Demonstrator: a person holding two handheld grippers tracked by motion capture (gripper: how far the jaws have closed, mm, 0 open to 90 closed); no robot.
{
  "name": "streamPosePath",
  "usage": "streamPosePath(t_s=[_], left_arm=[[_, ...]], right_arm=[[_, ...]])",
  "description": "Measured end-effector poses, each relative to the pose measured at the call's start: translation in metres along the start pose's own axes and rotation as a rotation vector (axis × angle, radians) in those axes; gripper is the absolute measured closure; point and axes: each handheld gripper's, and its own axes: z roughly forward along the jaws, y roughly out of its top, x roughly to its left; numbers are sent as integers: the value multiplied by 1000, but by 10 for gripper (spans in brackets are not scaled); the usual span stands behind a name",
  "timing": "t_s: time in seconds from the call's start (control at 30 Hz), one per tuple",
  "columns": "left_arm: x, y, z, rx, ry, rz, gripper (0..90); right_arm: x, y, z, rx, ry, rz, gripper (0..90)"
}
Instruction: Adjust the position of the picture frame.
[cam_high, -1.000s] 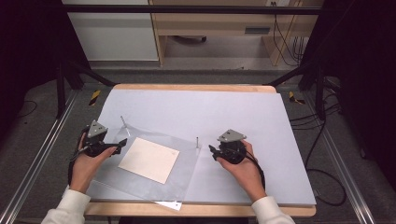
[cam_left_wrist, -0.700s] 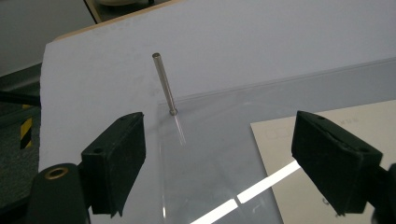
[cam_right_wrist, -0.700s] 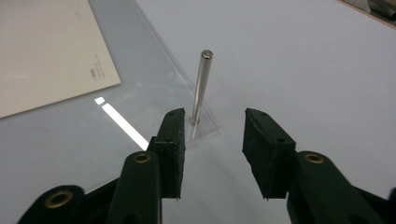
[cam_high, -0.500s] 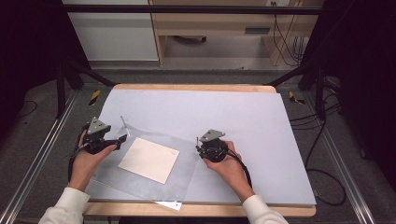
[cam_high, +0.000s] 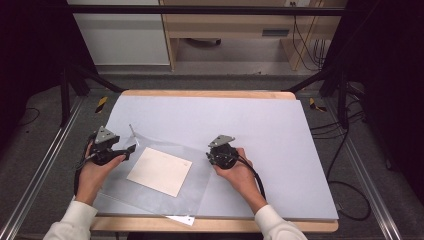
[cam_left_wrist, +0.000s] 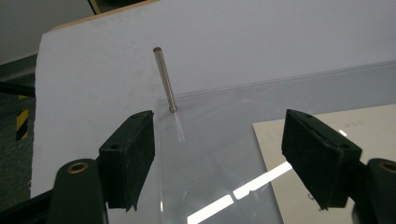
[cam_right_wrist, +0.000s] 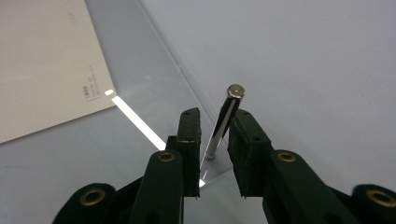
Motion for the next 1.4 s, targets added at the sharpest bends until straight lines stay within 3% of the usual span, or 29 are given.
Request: streamPosePath(t_s=[0.23, 0.37, 0.53, 0.63, 0.73, 0.97, 1.03, 1.13, 1.4], left_arm=[[3, -1, 0, 1, 6, -3, 311], [4, 1, 4, 2, 20, -1, 351], [9, 11, 20, -6, 40, -13, 411], [12, 14, 32, 23, 53, 27, 459], [18, 12, 45, 44, 58, 21, 493], [32, 11, 57, 37, 40, -6, 642], [34, 11, 60, 47, 40, 10, 661], [34, 11, 63, 45, 19, 1, 683], [31, 13, 64, 44, 37, 10, 696]], right_arm=[[0, -1, 3, 8, 5, 26, 766], [0, -1, 6, 14, 12, 36, 832], [-2, -2, 6, 6, 21, 26, 850], [-2, -2, 6, 8, 21, 24, 850], [-2, -2, 5, 9, 21, 24, 850], [-3, -2, 5, 13, 25, 24, 850], [-3, -2, 5, 13, 25, 22, 850], [-3, -2, 4, 13, 26, 20, 850], [-3, -2, 4, 14, 27, 26, 850]])
